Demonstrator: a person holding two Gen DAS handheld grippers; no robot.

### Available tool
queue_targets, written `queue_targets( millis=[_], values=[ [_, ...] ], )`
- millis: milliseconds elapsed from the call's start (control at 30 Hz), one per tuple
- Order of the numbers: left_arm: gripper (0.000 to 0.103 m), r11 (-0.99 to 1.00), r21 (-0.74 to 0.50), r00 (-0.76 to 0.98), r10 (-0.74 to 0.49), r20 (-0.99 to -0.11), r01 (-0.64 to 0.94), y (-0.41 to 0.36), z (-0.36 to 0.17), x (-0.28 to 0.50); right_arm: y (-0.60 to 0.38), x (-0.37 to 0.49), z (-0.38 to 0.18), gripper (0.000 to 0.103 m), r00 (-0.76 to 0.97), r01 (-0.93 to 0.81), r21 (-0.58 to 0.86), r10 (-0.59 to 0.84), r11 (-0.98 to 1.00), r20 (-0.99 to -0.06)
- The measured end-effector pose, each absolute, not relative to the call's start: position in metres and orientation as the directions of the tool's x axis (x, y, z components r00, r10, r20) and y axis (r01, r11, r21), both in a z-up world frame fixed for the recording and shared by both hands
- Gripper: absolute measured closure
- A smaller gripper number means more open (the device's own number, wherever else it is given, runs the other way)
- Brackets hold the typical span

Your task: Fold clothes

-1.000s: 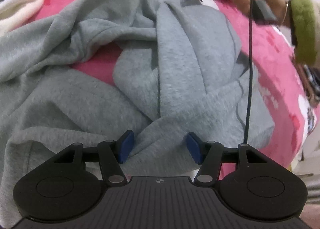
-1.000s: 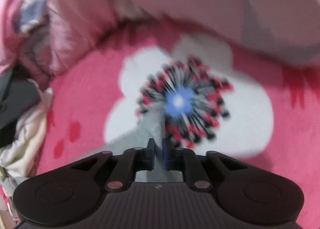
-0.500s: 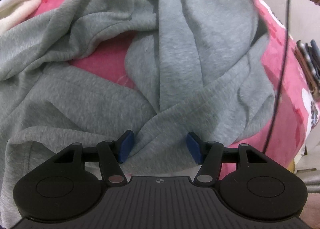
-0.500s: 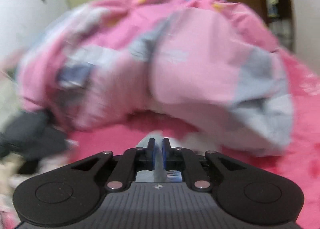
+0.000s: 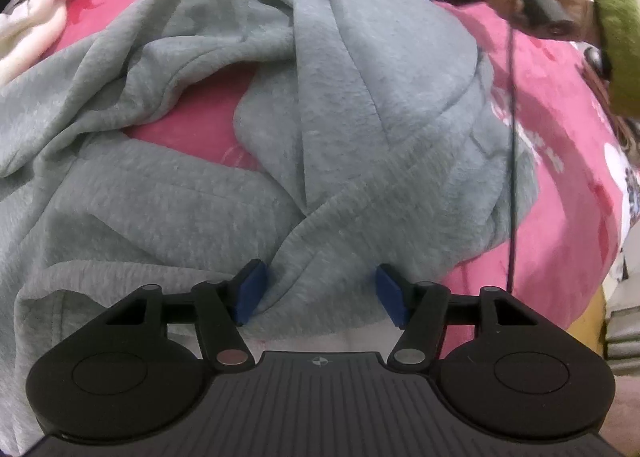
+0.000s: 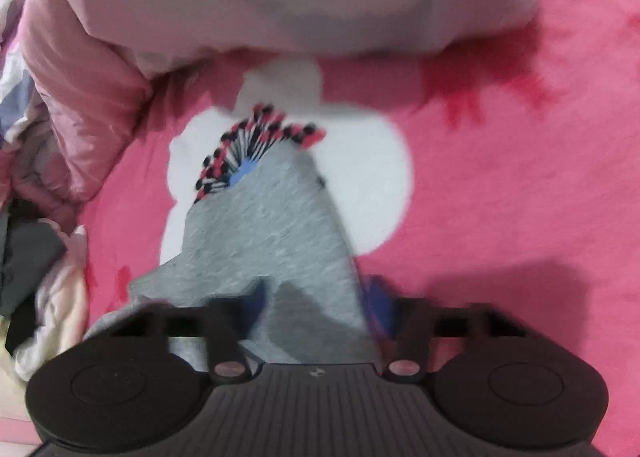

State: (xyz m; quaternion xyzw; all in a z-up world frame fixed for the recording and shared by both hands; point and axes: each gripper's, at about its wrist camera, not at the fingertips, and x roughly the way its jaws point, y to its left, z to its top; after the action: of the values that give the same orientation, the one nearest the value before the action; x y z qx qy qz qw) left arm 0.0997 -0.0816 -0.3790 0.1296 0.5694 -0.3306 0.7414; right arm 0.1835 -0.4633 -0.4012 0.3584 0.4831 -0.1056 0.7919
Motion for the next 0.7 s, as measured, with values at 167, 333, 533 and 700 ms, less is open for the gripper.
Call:
queue_targets(
  millis=[167, 333, 533, 700],
  values=[
    [0.042, 0.764, -0.245, 0.111, -0.381, -0.918, 0.597, -0.076, -0.374, 0.103, -0.461, 0.131, -0.337, 0.099, 0.615, 0.552, 0.463, 0.037, 0.694, -0.788],
    [0.042, 0.764, -0.330, 0.080, -0.444, -0.893, 0.555, -0.062, -0.367, 0.112, -0.465, 0.007, -0.260, 0.098, 0.558, 0.729, 0.328, -0.245, 0.601, -0.793],
    [0.042, 0.722, -0.402, 0.028, -0.503, -0.864, 0.562, -0.053, -0.365, 0.112, -0.480, -0.127, -0.259, 0.098, 0.251, 0.921, 0.095, -0.388, 0.379, -0.887],
    [0.042, 0.701, -0.474, -0.048, -0.534, -0.844, 0.533, -0.053, -0.353, 0.105, -0.483, -0.148, -0.237, 0.098, 0.258, 0.928, 0.111, -0.397, 0.355, -0.881]
  ],
)
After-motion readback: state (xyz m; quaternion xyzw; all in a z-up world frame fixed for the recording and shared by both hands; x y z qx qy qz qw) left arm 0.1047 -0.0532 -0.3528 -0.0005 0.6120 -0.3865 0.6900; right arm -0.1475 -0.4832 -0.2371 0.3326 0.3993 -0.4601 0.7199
